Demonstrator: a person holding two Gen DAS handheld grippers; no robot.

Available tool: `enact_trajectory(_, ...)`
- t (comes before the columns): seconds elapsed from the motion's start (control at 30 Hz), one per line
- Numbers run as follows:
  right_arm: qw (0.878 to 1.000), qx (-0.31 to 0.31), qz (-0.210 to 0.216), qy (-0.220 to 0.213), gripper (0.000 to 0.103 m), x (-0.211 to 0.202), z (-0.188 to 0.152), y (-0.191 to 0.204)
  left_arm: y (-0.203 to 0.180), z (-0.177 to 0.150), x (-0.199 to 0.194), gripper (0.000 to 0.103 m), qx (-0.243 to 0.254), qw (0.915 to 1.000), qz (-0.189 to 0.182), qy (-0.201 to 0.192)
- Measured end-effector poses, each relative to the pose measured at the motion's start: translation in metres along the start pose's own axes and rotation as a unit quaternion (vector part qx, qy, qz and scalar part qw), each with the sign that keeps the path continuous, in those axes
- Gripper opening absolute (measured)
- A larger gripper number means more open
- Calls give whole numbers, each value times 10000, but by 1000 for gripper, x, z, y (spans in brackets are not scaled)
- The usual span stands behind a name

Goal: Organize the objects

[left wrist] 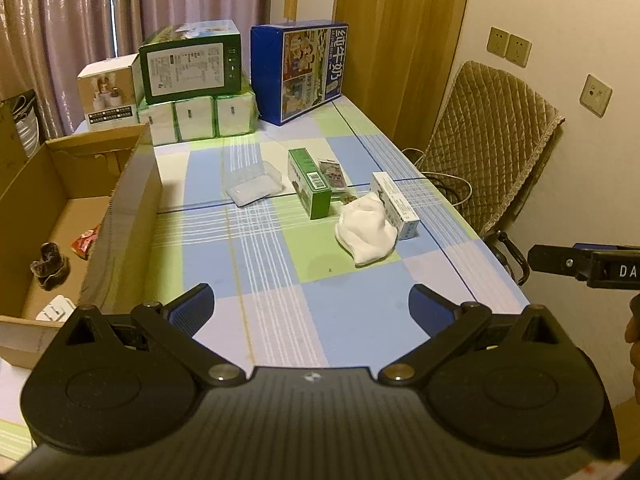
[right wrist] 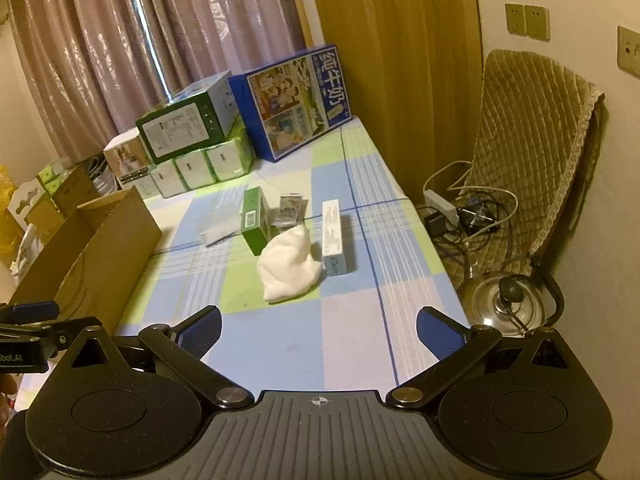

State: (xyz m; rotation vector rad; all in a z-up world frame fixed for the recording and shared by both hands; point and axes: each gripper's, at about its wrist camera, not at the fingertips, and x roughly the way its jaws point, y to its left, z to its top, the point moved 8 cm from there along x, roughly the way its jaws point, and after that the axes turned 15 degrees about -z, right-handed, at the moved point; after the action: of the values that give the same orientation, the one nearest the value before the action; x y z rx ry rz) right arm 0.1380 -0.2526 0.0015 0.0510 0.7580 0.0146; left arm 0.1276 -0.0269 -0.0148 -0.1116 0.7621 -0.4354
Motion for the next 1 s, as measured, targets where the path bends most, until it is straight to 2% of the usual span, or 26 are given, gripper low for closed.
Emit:
enact_trajectory(0.6,9998,-86,-95,173,101,67,17,-5,15,18,68,102,-81,9998,-33,178)
enact_trajectory(1.0,9994,-199,-230,164,101,123,32,-9,22,33,134,102,221,9992,-15,348)
